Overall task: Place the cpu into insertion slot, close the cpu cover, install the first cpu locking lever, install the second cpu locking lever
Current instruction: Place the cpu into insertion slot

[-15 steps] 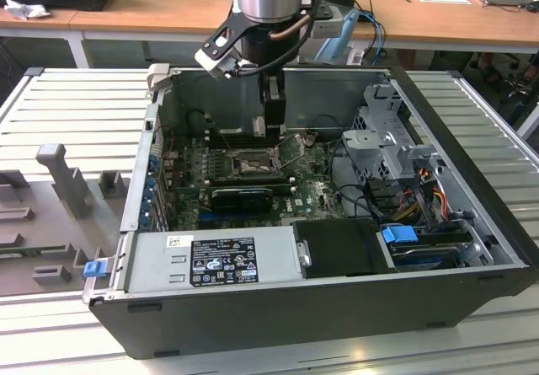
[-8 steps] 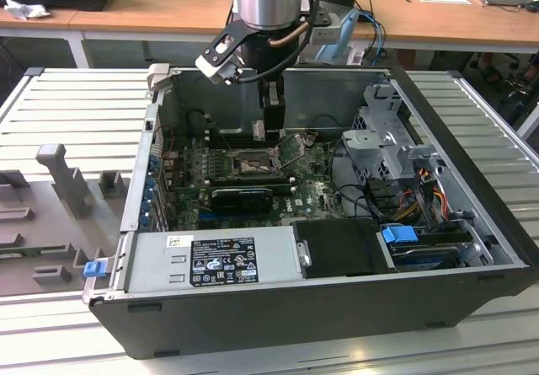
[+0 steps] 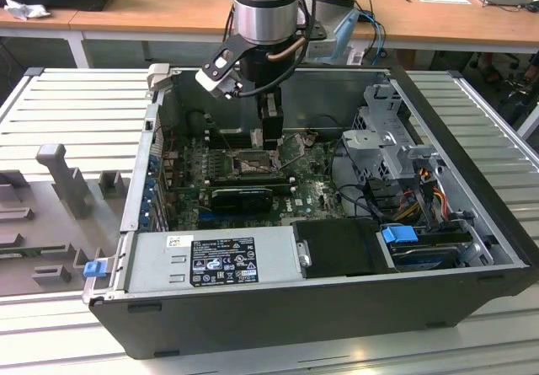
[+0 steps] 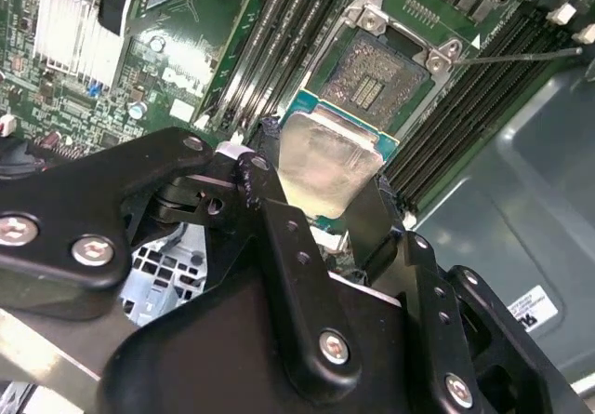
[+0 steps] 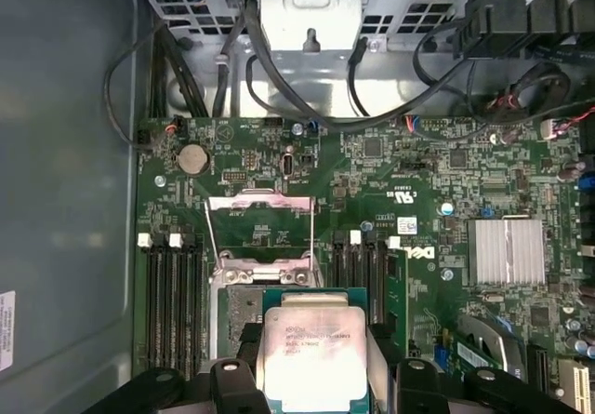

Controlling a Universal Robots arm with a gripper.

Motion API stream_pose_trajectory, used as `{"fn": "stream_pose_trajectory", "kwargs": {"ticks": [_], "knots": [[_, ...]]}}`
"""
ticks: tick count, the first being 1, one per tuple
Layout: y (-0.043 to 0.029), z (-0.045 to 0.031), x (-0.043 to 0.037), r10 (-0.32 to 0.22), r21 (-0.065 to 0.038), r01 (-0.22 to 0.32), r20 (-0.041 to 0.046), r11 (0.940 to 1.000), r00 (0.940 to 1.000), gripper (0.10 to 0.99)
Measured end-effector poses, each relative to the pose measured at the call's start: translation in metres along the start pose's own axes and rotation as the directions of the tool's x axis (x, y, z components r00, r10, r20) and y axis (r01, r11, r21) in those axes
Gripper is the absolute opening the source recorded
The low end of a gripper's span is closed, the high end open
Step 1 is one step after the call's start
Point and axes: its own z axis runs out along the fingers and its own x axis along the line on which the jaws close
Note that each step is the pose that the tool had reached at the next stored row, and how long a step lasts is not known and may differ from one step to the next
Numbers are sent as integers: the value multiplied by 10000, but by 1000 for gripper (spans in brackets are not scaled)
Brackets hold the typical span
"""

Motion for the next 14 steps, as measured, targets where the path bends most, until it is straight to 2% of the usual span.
{"fn": "stream_pose_trajectory", "kwargs": {"ticks": [2,9,14], "knots": [[-20,20,-1,0,0,0,1,10000,10000,525],[-51,164,-2,0,0,0,0,10000,10000,525],[-56,201,-3,0,1,0,1,10000,10000,525]]}}
